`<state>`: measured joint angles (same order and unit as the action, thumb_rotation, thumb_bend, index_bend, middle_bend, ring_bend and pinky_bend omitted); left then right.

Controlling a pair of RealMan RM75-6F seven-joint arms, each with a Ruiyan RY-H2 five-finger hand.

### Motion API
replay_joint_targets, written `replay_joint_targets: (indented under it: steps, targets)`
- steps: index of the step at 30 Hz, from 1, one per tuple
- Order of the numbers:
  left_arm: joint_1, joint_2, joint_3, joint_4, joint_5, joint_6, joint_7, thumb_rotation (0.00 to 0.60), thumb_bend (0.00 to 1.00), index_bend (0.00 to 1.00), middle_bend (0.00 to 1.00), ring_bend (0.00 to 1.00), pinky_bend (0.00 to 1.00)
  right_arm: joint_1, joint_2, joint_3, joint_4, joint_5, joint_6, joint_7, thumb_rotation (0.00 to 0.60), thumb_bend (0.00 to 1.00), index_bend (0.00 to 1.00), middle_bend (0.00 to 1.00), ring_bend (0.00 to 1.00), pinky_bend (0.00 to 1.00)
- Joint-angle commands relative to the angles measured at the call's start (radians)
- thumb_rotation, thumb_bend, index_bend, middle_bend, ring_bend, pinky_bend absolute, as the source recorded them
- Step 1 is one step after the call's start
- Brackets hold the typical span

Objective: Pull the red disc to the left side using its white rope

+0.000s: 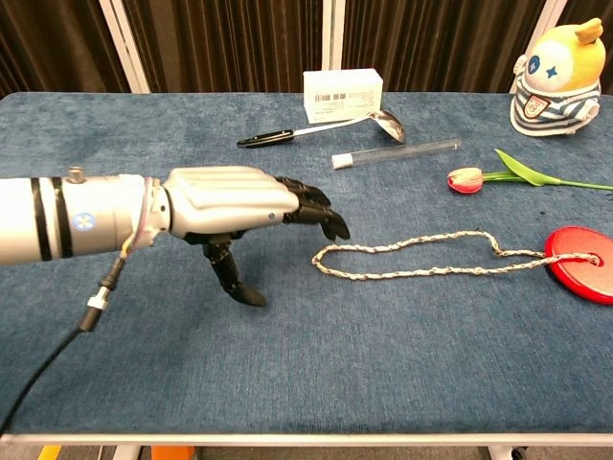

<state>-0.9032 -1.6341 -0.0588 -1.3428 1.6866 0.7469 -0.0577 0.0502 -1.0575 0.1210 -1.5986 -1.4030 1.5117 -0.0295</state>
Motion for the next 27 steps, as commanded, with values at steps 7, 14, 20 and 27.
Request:
replay_joint_targets:
  steps: [7, 14, 20, 27]
  targets:
    - [-0.062, -0.004, -0.001, 0.009, -0.035, -0.044, -0.005, 0.6, 0.3, 0.13, 0.2, 0.03, 0.08, -0.002, -0.008, 0.004, 0.018, 0.012, -0.006, 0.018, 0.6, 0.29, 0.0, 0.0, 0.0, 0.0]
    - [-0.085, -0.013, 0.017, 0.014, -0.059, -0.071, -0.003, 0.6, 0.35, 0.13, 0.25, 0.03, 0.08, -0.004, -0.01, 0.004, 0.028, 0.013, -0.007, 0.027, 0.6, 0.29, 0.0, 0.0, 0.0, 0.0]
    - [-0.087, 0.001, 0.027, 0.0, -0.083, -0.072, 0.007, 0.6, 0.35, 0.13, 0.29, 0.03, 0.08, -0.005, -0.013, 0.006, 0.034, 0.022, -0.012, 0.027, 0.6, 0.29, 0.0, 0.0, 0.0, 0.0]
    - [-0.084, 0.021, 0.035, -0.019, -0.103, -0.06, 0.025, 0.6, 0.36, 0.13, 0.37, 0.03, 0.07, -0.003, -0.02, 0.008, 0.034, 0.024, -0.013, 0.014, 0.6, 0.3, 0.0, 0.0, 0.0, 0.0]
